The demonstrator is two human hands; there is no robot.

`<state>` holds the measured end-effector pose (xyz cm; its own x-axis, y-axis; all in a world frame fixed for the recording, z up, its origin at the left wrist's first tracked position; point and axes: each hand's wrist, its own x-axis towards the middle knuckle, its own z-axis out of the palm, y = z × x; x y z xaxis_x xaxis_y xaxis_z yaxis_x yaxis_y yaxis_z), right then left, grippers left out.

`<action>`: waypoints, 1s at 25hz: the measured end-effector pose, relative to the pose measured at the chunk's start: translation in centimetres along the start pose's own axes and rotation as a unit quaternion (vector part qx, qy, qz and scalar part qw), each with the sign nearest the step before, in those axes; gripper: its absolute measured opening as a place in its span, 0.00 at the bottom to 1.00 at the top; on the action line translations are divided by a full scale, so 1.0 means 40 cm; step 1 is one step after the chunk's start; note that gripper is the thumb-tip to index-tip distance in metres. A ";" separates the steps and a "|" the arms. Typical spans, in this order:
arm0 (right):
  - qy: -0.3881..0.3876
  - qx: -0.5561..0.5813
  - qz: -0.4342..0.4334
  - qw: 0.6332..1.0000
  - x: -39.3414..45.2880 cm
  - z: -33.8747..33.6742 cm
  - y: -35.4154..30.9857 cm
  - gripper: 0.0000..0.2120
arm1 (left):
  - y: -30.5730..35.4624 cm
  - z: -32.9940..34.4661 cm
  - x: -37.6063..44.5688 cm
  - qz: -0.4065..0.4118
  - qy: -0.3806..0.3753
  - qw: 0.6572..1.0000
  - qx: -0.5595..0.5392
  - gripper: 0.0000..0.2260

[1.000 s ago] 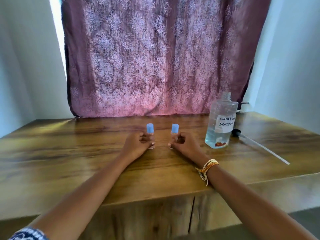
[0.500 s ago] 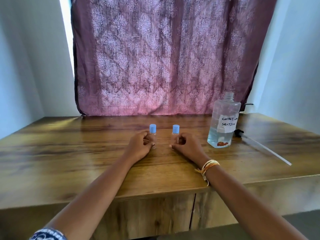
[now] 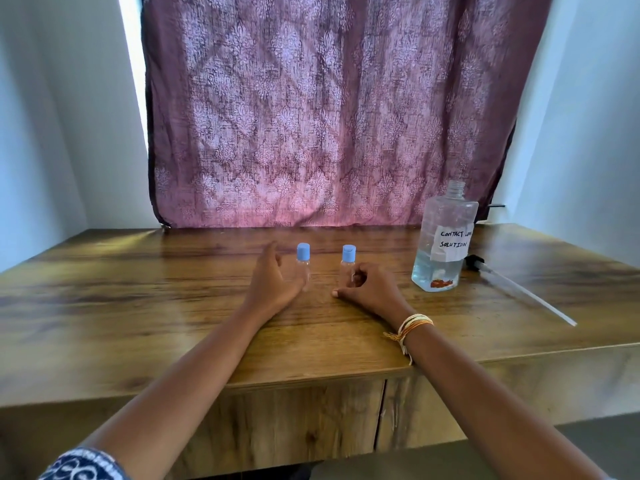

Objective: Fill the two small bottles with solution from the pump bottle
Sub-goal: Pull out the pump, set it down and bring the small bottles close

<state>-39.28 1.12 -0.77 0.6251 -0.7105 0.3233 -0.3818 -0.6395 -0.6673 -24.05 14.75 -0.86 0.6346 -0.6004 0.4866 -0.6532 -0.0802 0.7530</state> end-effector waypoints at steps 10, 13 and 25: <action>0.014 0.187 0.059 0.981 -0.001 -0.022 -0.011 0.12 | 0.129 0.085 -0.047 0.089 -0.014 0.996 0.001 0.09; 0.021 0.228 0.077 0.970 0.011 -0.017 0.000 0.13 | 0.145 0.130 -0.018 -0.021 -0.078 0.996 0.038 0.24; 0.038 0.320 0.153 0.934 0.044 -0.027 0.024 0.11 | 0.114 0.176 0.020 -0.054 -0.136 0.986 -0.077 0.23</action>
<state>-39.27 -1.05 -0.13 0.4942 -0.8655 0.0813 -0.0343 -0.1129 -0.9930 -29.44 8.32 -0.17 0.5490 -0.7883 0.2778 -0.5032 -0.0464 0.8629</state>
